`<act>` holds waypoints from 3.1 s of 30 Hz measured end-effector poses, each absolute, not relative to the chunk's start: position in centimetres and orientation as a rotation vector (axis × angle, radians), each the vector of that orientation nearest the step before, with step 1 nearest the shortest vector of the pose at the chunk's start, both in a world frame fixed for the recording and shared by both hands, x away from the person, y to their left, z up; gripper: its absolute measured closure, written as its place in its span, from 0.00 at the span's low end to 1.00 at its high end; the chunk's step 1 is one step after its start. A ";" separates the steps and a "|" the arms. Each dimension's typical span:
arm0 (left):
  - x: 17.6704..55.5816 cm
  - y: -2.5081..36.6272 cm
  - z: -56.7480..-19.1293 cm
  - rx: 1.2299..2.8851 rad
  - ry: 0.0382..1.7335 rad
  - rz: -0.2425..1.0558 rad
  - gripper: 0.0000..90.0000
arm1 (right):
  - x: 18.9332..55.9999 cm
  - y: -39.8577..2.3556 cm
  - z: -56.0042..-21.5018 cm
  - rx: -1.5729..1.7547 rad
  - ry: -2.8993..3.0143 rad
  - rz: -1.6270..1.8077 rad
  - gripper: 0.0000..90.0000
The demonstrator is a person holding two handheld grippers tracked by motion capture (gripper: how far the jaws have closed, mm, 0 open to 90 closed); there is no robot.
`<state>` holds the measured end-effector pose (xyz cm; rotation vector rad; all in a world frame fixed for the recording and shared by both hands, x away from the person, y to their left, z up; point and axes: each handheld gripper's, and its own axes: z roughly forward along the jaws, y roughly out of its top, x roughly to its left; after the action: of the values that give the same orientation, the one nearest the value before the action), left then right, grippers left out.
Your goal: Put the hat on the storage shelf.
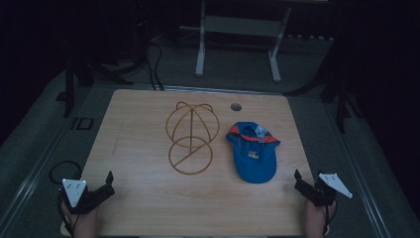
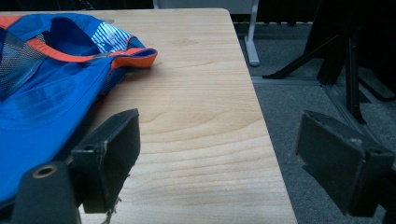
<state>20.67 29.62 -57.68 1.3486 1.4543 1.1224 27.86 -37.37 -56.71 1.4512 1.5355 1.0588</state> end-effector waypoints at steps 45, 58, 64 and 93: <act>20.8 28.5 -57.1 1.409 1.357 0.982 0.03 | 34.7 -35.4 -47.3 1.351 1.752 1.194 0.15; 21.0 27.5 -56.9 1.508 1.295 0.889 0.03 | 38.7 -32.7 -45.9 1.247 1.925 1.237 0.15; 21.2 27.7 -57.1 1.514 1.314 0.850 0.03 | 41.1 -31.4 -46.3 1.222 2.014 1.229 0.16; 21.1 27.6 -57.1 1.530 1.301 0.848 0.03 | 49.0 -27.6 -52.7 1.341 2.208 0.953 0.24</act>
<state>21.10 27.57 -57.12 1.5297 1.3014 0.8476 48.97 -27.63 -52.71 1.3411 2.2084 0.9527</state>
